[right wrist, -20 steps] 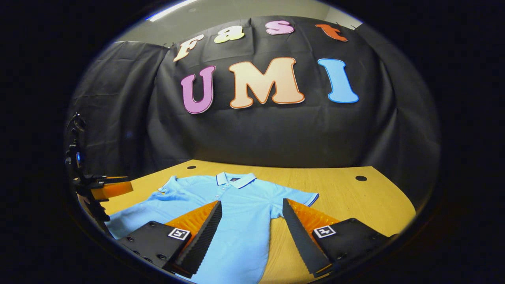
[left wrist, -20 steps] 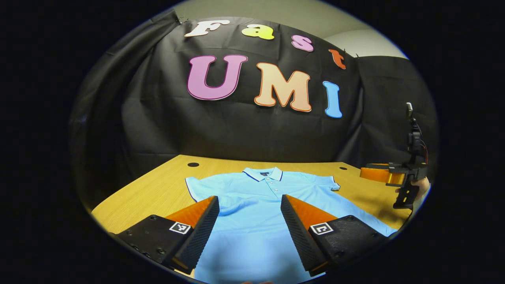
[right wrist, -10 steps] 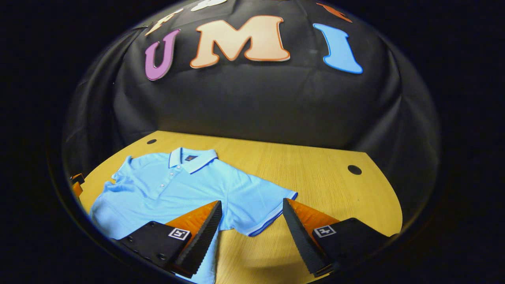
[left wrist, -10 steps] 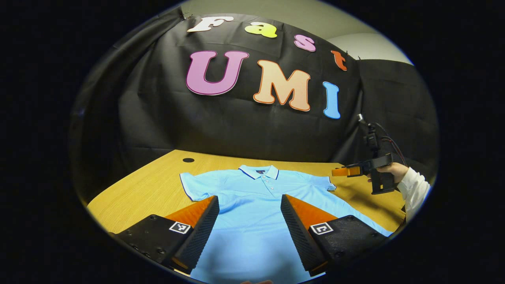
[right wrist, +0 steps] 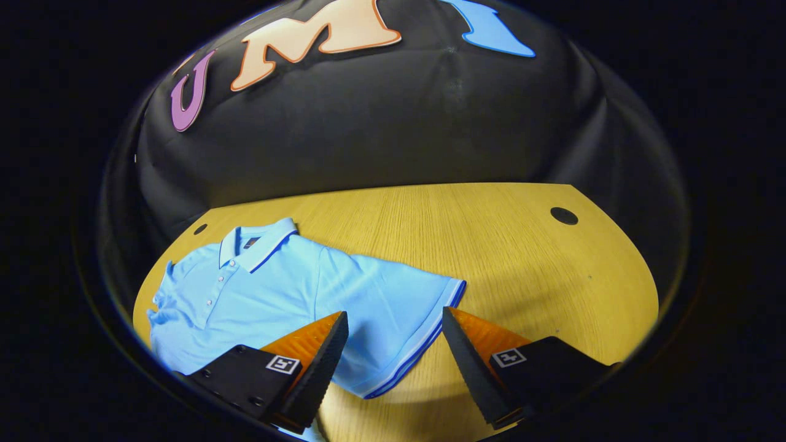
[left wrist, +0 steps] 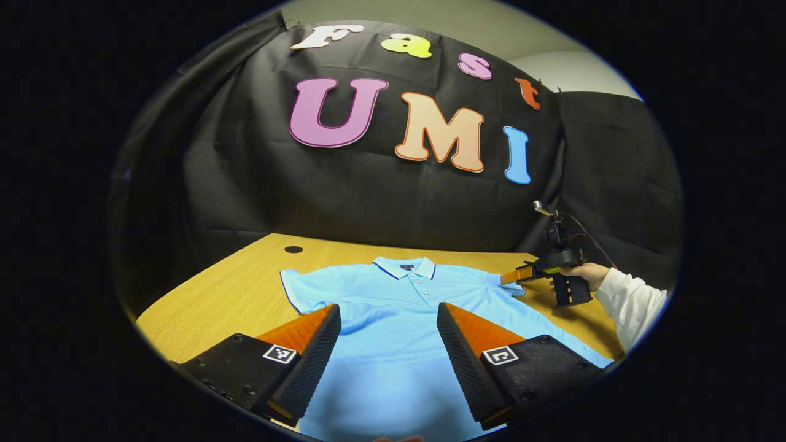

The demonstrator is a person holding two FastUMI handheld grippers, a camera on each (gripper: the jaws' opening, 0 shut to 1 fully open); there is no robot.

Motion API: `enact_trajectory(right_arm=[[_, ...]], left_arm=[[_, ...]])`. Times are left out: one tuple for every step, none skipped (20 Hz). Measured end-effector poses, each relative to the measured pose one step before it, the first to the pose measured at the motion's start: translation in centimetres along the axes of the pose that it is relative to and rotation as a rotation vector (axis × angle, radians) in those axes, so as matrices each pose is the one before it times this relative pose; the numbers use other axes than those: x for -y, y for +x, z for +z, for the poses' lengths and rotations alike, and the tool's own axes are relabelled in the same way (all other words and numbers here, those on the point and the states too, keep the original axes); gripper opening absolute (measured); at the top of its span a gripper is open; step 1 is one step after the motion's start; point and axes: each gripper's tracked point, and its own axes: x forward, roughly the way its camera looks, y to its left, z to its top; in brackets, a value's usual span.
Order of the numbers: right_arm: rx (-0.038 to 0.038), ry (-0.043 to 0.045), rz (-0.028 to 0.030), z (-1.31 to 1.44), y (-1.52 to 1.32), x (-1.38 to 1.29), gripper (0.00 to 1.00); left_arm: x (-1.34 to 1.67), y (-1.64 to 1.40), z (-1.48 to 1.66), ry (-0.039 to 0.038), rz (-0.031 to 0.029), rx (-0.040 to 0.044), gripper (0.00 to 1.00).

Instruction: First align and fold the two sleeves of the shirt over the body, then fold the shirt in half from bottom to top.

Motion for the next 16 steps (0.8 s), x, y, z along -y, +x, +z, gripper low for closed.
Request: enact_trajectory(right_arm=[[-0.00923,-0.02115,-0.01251,-0.452,0.069,0.404,0.94],[0.00195,-0.01783,-0.00601,-0.127,-0.02,0.125,0.97],[-0.00037,-0.00355,-0.00093,-0.018,0.13,-0.077,0.94],[0.00015,0.00267,-0.00038,0.041,-0.003,-0.03,0.95],[-0.00031,-0.00064,0.00265,-0.131,0.036,-0.016,0.96],[0.00501,-0.00918,0.00676,0.007,0.064,0.001,0.94],[0.00306,-0.00855,0.00655,-0.002,0.021,-0.02,0.94],[0.00289,-0.004,0.00553,-0.041,0.06,-0.053,0.95],[0.00171,0.00024,0.0055,-0.102,0.056,-0.055,0.95],[-0.00038,-0.0008,-0.00003,-0.042,0.027,-0.102,0.87],[0.00674,-0.00356,0.00549,0.119,0.042,-0.107,0.79],[-0.00213,0.00357,0.01613,0.011,-0.046,-0.498,0.77],[0.00321,-0.00595,0.00247,-0.078,0.045,-0.06,0.7],[0.00027,-0.00593,0.02277,0.089,-0.029,-0.515,0.56],[-0.00461,0.00368,0.01439,-0.162,-0.018,-0.731,0.5],[0.00833,-0.00931,-0.00233,0.268,-0.113,-0.109,0.25]], left_arm=[[-0.081,0.066,-0.15,0.0019,0.0031,-0.00612,0.94],[-0.072,0.121,-0.185,-0.0013,0.00106,-0.00646,0.94],[0.036,0.093,-0.038,-0.0036,-0.00242,-0.00266,0.94],[0.01,-0.06,-0.17,-0.00359,-0.00118,-0.00351,0.94],[-0.039,0.117,-0.055,-0.00026,0.00044,-0.00452,0.94],[-0.004,0.064,-0.16,0.00246,0.00106,-0.00184,0.94],[-0.106,0.04,0.096,0.00253,0.0015,0.00114,0.94],[-0.07,-0.057,-0.029,-0.00107,0.00084,0.00133,0.94],[0.044,0.02,0.111,-0.00431,-0.00526,0.00553,0.94],[0.139,0.095,0.166,-0.00475,-0.00684,0.00694,0.94],[0.098,0.076,-0.057,0.00008,-0.00524,0.0023,0.94],[-0.029,-0.014,0.101,0.00159,-0.00067,0.00178,0.94],[-0.054,-0.01,0.046,-0.00068,-0.00163,0.00264,0.94],[0.043,0.008,0.043,-0.00241,-0.00149,0.00064,0.94],[0.043,-0.014,-0.125,-0.00003,-0.00134,-0.001,0.94],[-0.067,-0.028,-0.03,0.00095,0.00172,-0.00221,0.94]])
